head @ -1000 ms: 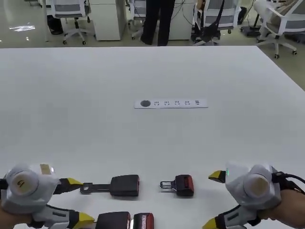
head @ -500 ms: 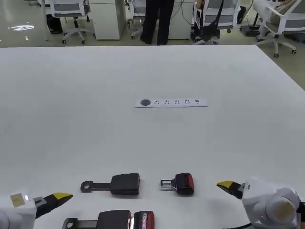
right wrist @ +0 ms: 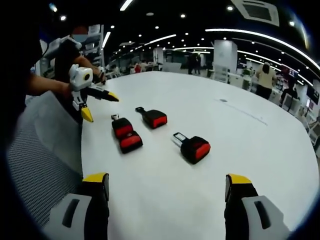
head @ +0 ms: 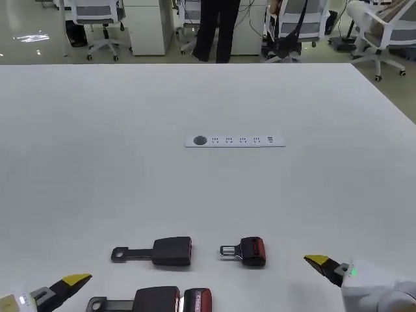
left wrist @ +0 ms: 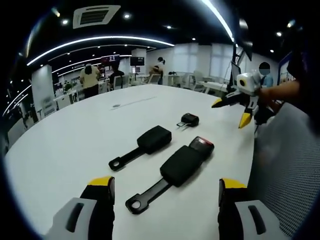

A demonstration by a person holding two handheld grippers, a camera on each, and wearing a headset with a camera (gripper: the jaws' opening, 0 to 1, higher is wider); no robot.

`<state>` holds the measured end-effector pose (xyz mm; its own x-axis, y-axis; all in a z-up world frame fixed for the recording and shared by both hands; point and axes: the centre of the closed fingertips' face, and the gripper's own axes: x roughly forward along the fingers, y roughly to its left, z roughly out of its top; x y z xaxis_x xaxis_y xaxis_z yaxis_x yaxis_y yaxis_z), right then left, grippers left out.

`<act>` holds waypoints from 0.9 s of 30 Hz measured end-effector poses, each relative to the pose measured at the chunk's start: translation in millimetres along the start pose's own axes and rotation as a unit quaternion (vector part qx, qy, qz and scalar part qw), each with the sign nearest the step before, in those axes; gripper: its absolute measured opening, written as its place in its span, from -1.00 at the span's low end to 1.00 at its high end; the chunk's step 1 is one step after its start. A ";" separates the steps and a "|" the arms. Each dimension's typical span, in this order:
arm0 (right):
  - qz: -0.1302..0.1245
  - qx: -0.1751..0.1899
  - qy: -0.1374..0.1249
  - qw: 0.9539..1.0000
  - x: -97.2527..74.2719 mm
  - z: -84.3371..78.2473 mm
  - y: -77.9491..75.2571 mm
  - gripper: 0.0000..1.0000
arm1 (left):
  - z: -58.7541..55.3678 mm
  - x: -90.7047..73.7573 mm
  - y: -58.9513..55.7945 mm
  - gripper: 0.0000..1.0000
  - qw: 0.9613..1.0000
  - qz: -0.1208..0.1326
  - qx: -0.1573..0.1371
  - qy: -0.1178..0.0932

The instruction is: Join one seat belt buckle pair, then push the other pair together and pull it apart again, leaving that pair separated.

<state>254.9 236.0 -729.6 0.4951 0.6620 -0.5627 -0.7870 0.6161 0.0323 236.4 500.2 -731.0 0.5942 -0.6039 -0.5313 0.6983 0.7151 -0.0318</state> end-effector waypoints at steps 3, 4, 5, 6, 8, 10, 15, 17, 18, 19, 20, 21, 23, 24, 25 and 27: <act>0.001 0.003 0.000 1.000 -2.1 0.9 4.6 0.98 | 3.2 -0.1 -6.5 0.83 1.000 0.001 0.001 0.001; -0.002 0.001 0.003 1.000 -2.6 -0.8 4.7 0.98 | 5.4 -0.2 -7.4 0.89 1.000 0.002 -0.002 -0.005; -0.002 0.001 0.004 1.000 -2.9 -1.5 5.0 0.98 | 7.0 -0.5 -8.5 0.92 1.000 0.003 -0.003 -0.007; -0.003 0.001 0.003 1.000 -2.2 -4.1 4.1 0.98 | 8.8 -1.0 -9.3 0.93 1.000 0.003 -0.003 -0.009; -0.003 0.004 -0.001 1.000 -4.1 -1.1 6.2 0.98 | 11.2 -1.9 -11.5 0.93 1.000 0.002 -0.004 -0.012; -0.004 0.004 -0.003 1.000 -4.1 -1.5 5.9 0.98 | 11.8 -2.4 -11.9 0.97 1.000 0.001 -0.001 -0.012; -0.004 0.007 -0.004 1.000 -5.5 -0.9 7.2 0.98 | 12.6 -3.4 -13.3 1.00 1.000 -0.002 -0.002 -0.015; -0.004 0.005 -0.005 1.000 -4.0 -3.0 6.3 0.98 | 13.2 -3.9 -14.4 1.00 1.000 -0.002 0.000 -0.015; -0.004 0.005 -0.005 1.000 -4.2 -2.3 6.9 0.98 | 13.5 -4.0 -15.4 1.00 1.000 -0.002 0.001 -0.014; -0.004 0.005 -0.005 1.000 -4.2 -1.9 7.2 0.98 | 13.1 -4.1 -15.2 1.00 1.000 -0.002 0.001 -0.015; -0.003 0.005 -0.007 1.000 -4.0 -0.9 7.6 0.98 | 13.4 -4.1 -15.4 1.00 1.000 -0.002 0.000 -0.015; -0.003 0.005 -0.008 1.000 -3.8 -0.6 7.6 0.98 | 12.7 -4.0 -14.7 1.00 1.000 -0.002 0.000 -0.016; -0.003 0.006 -0.007 1.000 -3.6 -0.9 7.6 0.98 | 13.1 -4.2 -14.9 1.00 1.000 -0.001 0.001 -0.017; -0.003 0.004 -0.006 1.000 -3.4 -0.9 7.4 0.98 | 13.3 -4.4 -14.9 1.00 1.000 -0.001 0.002 -0.017; -0.003 0.004 -0.007 1.000 -3.4 -0.7 7.3 0.98 | 14.0 -4.7 -15.3 1.00 1.000 -0.001 0.001 -0.018; -0.003 0.003 -0.008 1.000 -3.5 0.3 7.1 0.98 | 15.1 -5.2 -14.9 1.00 1.000 0.001 0.002 -0.020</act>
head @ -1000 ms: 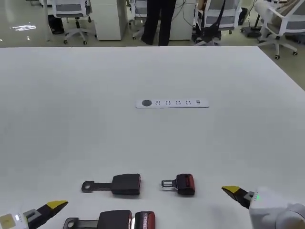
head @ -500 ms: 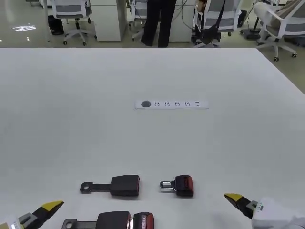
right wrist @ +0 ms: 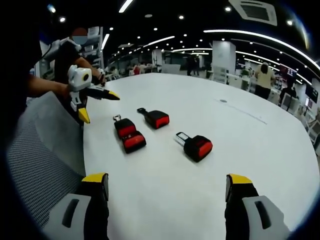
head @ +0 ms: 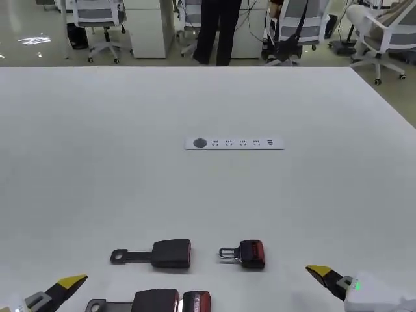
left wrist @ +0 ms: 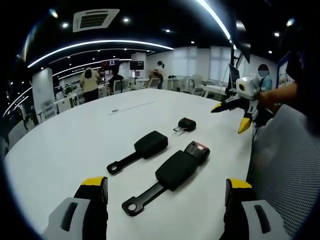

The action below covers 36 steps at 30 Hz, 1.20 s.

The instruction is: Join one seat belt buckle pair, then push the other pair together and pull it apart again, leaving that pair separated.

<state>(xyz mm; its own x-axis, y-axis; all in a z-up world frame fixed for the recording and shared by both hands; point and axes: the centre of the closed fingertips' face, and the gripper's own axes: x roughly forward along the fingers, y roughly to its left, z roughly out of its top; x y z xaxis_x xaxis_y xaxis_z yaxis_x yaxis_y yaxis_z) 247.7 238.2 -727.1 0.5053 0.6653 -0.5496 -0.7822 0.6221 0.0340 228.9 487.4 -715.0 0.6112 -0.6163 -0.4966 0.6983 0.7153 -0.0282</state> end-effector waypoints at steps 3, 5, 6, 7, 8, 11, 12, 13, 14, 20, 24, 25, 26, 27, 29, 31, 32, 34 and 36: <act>-0.001 -0.001 0.000 1.000 -0.9 1.1 0.3 0.97 | 0.4 -0.3 -0.2 1.00 1.000 -0.001 -0.001 -0.002; 0.000 -0.002 0.001 1.000 -1.1 0.8 0.7 0.97 | 0.6 -0.5 -0.7 1.00 1.000 0.000 -0.001 -0.002; 0.000 -0.002 0.001 1.000 -1.1 0.7 0.8 0.97 | 1.3 -0.8 -1.7 1.00 1.000 0.000 -0.001 -0.002; 0.000 -0.001 0.001 1.000 -1.3 0.5 0.9 0.97 | 1.6 -0.8 -2.3 1.00 1.000 -0.001 -0.002 -0.002; 0.000 0.000 0.001 1.000 -1.2 0.4 1.1 0.97 | 0.9 -0.7 -2.0 1.00 1.000 -0.001 -0.002 -0.002; 0.001 -0.001 0.002 1.000 -1.0 -1.0 0.9 0.97 | 0.8 -0.5 -2.2 1.00 1.000 -0.002 -0.002 -0.002; 0.001 -0.001 0.002 1.000 -0.9 -1.6 0.6 0.97 | 0.6 -0.3 -1.9 1.00 1.000 -0.002 -0.002 -0.003; 0.001 0.000 0.002 1.000 -0.8 -2.2 0.2 0.96 | 0.8 -0.2 -1.9 1.00 1.000 -0.002 -0.002 -0.003; 0.002 0.000 0.002 1.000 -0.7 -2.4 0.0 0.96 | 0.8 -0.2 -1.6 1.00 1.000 -0.002 -0.002 -0.004; 0.000 -0.001 0.001 1.000 -0.9 -2.1 -1.4 0.96 | 2.2 0.4 -2.7 1.00 1.000 -0.004 -0.002 -0.004; 0.000 -0.001 0.003 1.000 -1.0 -3.1 -1.5 0.95 | 3.4 0.3 -3.9 1.00 1.000 -0.004 -0.003 -0.004; 0.000 -0.001 0.003 1.000 -1.1 -2.9 -1.0 0.95 | 3.7 0.3 -4.1 1.00 1.000 -0.004 -0.003 -0.004; 0.000 -0.001 0.003 1.000 -1.1 -2.9 -1.0 0.95 | 2.6 0.5 -3.2 1.00 1.000 -0.004 -0.003 -0.004; 0.000 -0.002 0.003 1.000 -1.1 -2.9 -0.7 0.95 | 2.3 0.5 -3.0 1.00 1.000 -0.004 -0.003 -0.004; 0.001 -0.002 0.005 1.000 -0.9 -3.9 -0.6 0.94 | 1.8 0.7 -2.8 1.00 1.000 -0.004 -0.002 -0.005; 0.001 -0.002 0.005 1.000 -1.0 -3.7 -0.5 0.94 | 0.6 0.7 -2.6 1.00 1.000 -0.005 -0.002 -0.004; 0.001 -0.002 0.005 1.000 -1.0 -3.4 -0.2 0.94 | 0.5 0.5 -2.6 1.00 1.000 -0.005 -0.002 -0.004; 0.001 -0.002 0.005 1.000 -0.9 -2.7 0.4 0.94 | 0.9 0.2 -2.7 1.00 1.000 -0.005 -0.001 -0.004; 0.001 -0.003 0.005 1.000 -0.7 -2.6 0.7 0.94 | 1.4 -0.2 -2.9 1.00 1.000 -0.004 -0.001 -0.005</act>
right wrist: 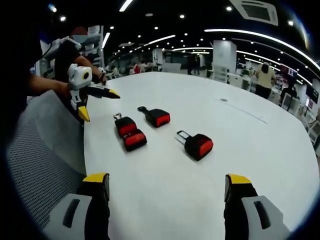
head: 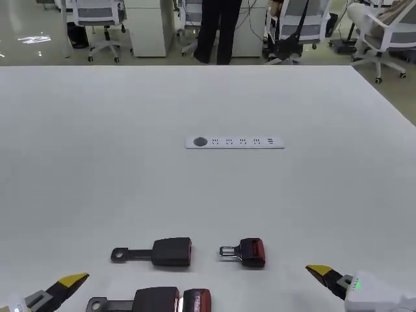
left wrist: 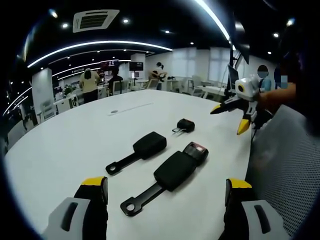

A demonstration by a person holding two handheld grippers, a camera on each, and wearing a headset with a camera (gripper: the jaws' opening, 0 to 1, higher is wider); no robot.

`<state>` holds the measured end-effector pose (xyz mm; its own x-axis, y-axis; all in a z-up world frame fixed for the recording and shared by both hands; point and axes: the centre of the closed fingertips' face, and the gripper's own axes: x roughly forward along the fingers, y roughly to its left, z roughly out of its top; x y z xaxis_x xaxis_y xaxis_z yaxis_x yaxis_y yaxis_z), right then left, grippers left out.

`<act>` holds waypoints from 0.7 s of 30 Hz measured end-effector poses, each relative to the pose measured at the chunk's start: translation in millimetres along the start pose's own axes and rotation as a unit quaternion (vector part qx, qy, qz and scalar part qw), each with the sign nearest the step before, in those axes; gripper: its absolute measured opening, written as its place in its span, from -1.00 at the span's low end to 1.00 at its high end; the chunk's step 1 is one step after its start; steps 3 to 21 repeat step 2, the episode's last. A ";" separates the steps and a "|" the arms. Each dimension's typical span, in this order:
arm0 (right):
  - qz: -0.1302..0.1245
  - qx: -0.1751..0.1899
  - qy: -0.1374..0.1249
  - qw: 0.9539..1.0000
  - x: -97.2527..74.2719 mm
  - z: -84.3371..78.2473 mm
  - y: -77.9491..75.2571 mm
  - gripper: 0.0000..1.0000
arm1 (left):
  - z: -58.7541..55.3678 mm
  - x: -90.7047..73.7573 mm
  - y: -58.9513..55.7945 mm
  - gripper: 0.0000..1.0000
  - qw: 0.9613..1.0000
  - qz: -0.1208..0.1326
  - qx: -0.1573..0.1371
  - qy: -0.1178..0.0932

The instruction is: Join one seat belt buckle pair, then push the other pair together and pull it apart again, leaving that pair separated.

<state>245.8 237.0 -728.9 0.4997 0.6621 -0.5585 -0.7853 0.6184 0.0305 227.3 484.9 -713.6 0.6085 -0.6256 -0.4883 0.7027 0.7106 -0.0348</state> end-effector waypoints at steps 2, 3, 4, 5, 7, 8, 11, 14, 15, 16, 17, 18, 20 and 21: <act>0.001 0.000 0.000 1.000 0.2 -0.5 0.1 0.94 | 0.1 -0.1 0.3 1.00 1.000 0.000 0.001 0.000; 0.001 0.000 0.000 1.000 0.2 -0.5 0.1 0.94 | 0.1 -0.1 0.3 1.00 1.000 0.000 0.001 0.000; 0.001 0.000 0.000 1.000 0.2 -0.5 0.1 0.94 | 0.1 -0.1 0.3 1.00 1.000 0.000 0.001 0.000; 0.001 0.000 0.000 1.000 0.2 -0.5 0.1 0.94 | 0.1 -0.1 0.3 1.00 1.000 0.000 0.001 0.000; 0.001 0.000 0.000 1.000 0.2 -0.5 0.1 0.94 | 0.1 -0.1 0.3 1.00 1.000 0.000 0.001 0.000; 0.001 0.000 0.000 1.000 0.2 -0.5 0.1 0.94 | 0.1 -0.1 0.3 1.00 1.000 0.000 0.001 0.000; 0.001 0.000 0.000 1.000 0.2 -0.5 0.1 0.94 | 0.1 -0.1 0.3 1.00 1.000 0.000 0.001 0.000; 0.001 0.000 0.000 1.000 0.2 -0.5 0.1 0.94 | 0.1 -0.1 0.3 1.00 1.000 0.000 0.001 0.000; 0.001 0.000 0.000 1.000 0.2 -0.5 0.1 0.94 | 0.1 -0.1 0.3 1.00 1.000 0.000 0.001 0.000; 0.001 0.000 0.000 1.000 0.2 -0.5 0.1 0.94 | 0.1 -0.1 0.3 1.00 1.000 0.000 0.001 0.000; 0.001 0.000 0.000 1.000 0.2 -0.5 0.1 0.94 | 0.1 -0.1 0.3 1.00 1.000 0.000 0.001 0.000; 0.001 0.000 0.000 1.000 0.2 -0.5 0.1 0.94 | 0.1 -0.1 0.3 1.00 1.000 0.000 0.001 0.000; 0.001 0.000 0.000 1.000 0.2 -0.5 0.1 0.94 | 0.1 -0.1 0.3 1.00 1.000 0.000 0.001 0.000; 0.001 0.000 0.000 1.000 0.2 -0.5 0.1 0.94 | 0.1 -0.1 0.3 1.00 1.000 0.000 0.001 0.000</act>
